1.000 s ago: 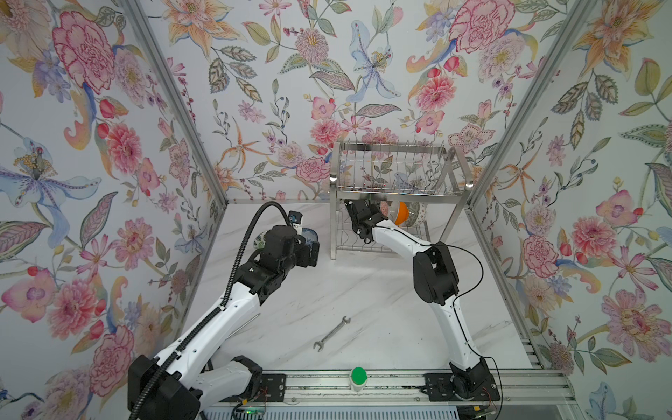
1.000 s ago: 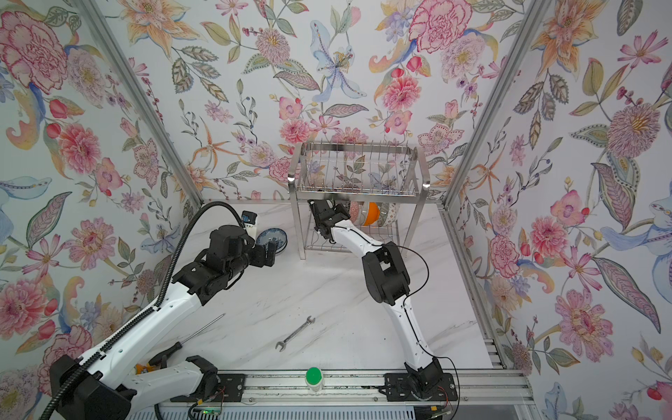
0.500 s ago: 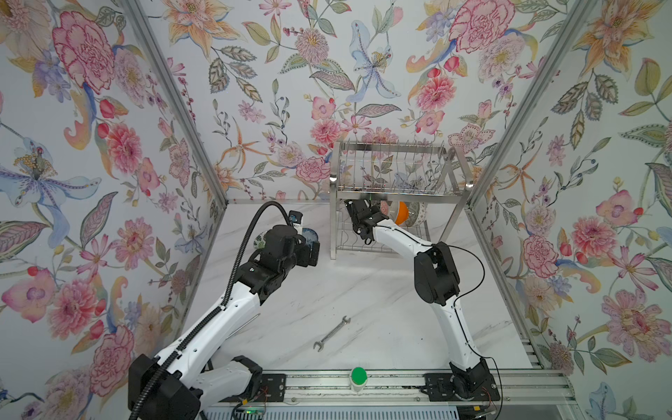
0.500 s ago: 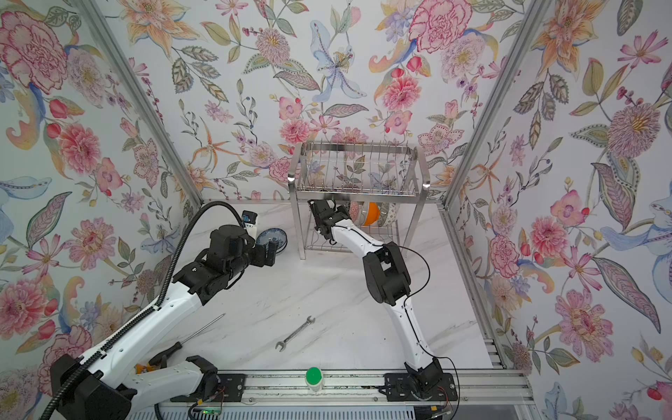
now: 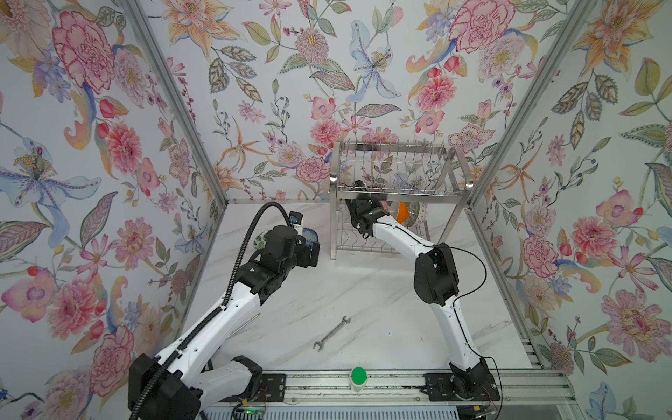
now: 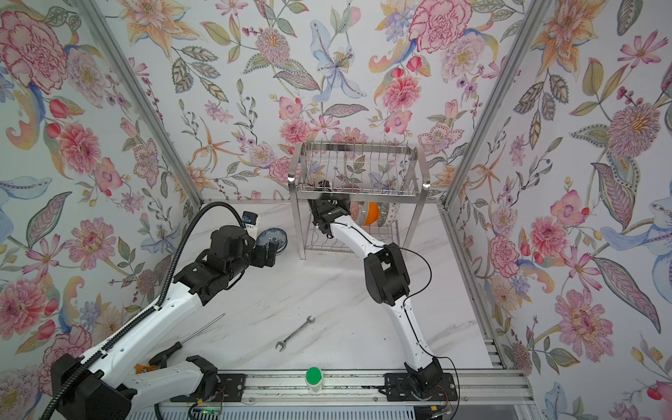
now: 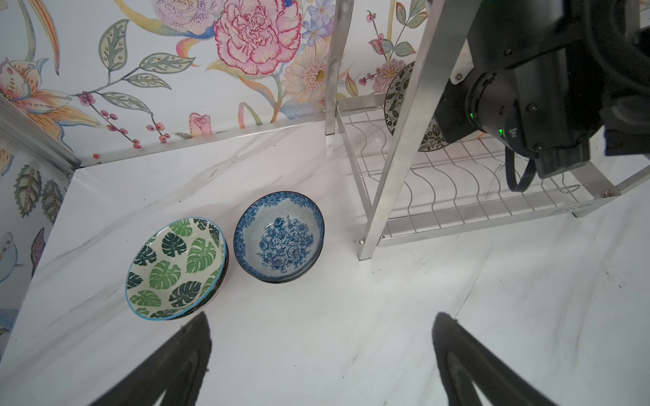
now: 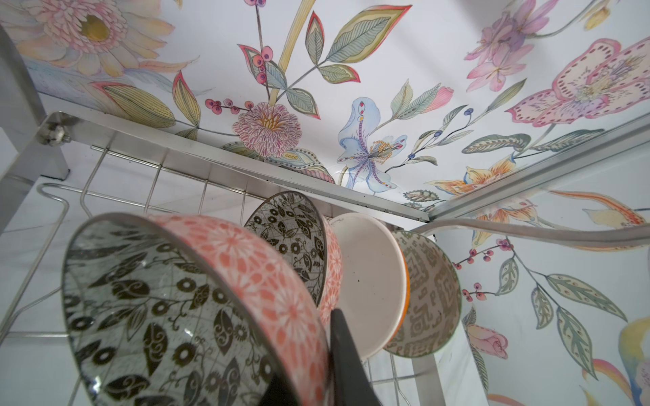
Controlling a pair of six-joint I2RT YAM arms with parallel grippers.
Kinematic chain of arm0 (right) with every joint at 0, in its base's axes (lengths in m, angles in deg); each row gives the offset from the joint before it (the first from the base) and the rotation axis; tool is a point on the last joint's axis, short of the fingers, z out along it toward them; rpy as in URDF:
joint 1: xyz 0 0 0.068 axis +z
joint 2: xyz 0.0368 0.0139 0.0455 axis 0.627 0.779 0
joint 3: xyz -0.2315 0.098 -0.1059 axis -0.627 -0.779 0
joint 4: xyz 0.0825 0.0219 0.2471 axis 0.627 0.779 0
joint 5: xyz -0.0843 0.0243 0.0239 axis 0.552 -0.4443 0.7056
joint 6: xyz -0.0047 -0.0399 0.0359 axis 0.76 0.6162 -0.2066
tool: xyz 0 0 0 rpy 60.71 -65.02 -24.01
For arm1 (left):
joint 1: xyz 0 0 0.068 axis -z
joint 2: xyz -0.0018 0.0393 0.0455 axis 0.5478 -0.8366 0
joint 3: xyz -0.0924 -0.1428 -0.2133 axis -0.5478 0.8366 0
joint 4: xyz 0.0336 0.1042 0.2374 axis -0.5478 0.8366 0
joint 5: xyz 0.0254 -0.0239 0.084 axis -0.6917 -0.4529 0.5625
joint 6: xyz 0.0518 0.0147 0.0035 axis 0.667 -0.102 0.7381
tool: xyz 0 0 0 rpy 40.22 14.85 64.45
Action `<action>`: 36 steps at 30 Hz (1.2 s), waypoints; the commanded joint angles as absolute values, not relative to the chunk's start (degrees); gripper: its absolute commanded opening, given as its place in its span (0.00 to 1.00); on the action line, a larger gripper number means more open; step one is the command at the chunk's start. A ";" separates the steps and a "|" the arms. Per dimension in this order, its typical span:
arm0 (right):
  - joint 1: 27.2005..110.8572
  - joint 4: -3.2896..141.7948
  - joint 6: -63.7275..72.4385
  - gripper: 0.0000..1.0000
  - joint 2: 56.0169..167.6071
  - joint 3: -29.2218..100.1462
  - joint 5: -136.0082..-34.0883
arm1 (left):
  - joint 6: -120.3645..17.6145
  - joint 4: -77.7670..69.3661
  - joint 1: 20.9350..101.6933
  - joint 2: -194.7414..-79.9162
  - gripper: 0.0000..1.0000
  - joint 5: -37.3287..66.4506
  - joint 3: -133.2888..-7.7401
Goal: Load bowls into a dish rack
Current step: Place the bowl in the dish rack.
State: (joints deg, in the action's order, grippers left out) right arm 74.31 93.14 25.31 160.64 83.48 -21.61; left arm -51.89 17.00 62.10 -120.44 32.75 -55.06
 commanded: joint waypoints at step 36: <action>75.55 78.57 33.03 0.00 171.78 92.92 -4.41 | -51.65 15.19 61.60 -121.61 0.99 30.20 -54.16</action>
